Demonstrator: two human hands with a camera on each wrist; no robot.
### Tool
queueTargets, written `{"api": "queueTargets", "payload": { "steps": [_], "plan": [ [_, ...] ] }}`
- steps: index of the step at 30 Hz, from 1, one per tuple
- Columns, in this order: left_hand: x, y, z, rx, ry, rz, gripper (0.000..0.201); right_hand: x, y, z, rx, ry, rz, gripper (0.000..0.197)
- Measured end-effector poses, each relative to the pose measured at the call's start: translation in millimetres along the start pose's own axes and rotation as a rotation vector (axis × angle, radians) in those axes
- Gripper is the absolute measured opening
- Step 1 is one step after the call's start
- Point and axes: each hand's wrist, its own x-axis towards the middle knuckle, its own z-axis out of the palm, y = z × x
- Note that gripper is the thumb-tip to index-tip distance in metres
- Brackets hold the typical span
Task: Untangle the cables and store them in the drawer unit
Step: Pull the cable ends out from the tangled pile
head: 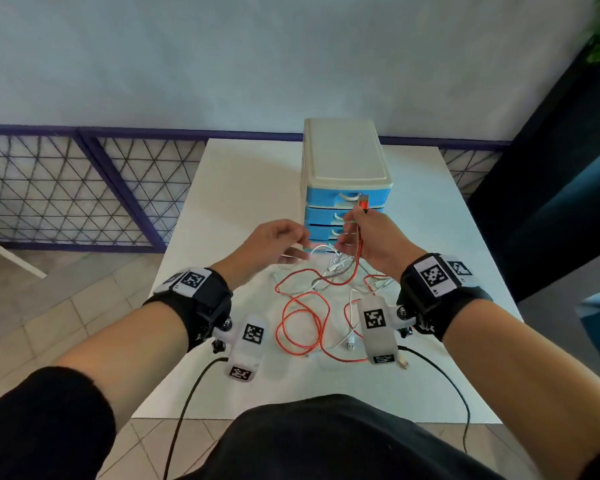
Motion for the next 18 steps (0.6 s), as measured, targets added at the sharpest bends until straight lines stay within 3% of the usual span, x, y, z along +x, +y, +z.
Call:
{"api": "queueTargets", "payload": {
  "steps": [3,5,8,11,14,16,18],
  "plan": [
    [20,-35,-23,0.371,0.194,-0.227,0.017,-9,4,-14,-0.036,-0.007,0.014,0.021],
    [24,-59,-31,0.538,0.181,-0.44,0.025,-13,8,-20,-0.081,-0.02,0.028,0.018],
    [21,-78,-28,0.509,0.158,-0.605,0.037,-17,12,-24,-0.153,-0.04,0.035,0.018],
    [24,-84,-14,0.433,0.134,-0.642,0.029,-23,10,-24,-0.206,-0.064,0.041,0.016],
    [33,-90,-5,0.29,0.202,-0.623,0.019,-24,7,-26,-0.246,-0.091,0.043,0.017],
    [37,-86,-5,0.143,0.226,-0.548,0.008,-22,4,-28,-0.289,-0.108,0.033,0.019],
    [37,-71,-8,-0.061,0.222,-0.44,0.011,-18,2,-30,-0.318,-0.113,0.004,0.021]
  ]
}}
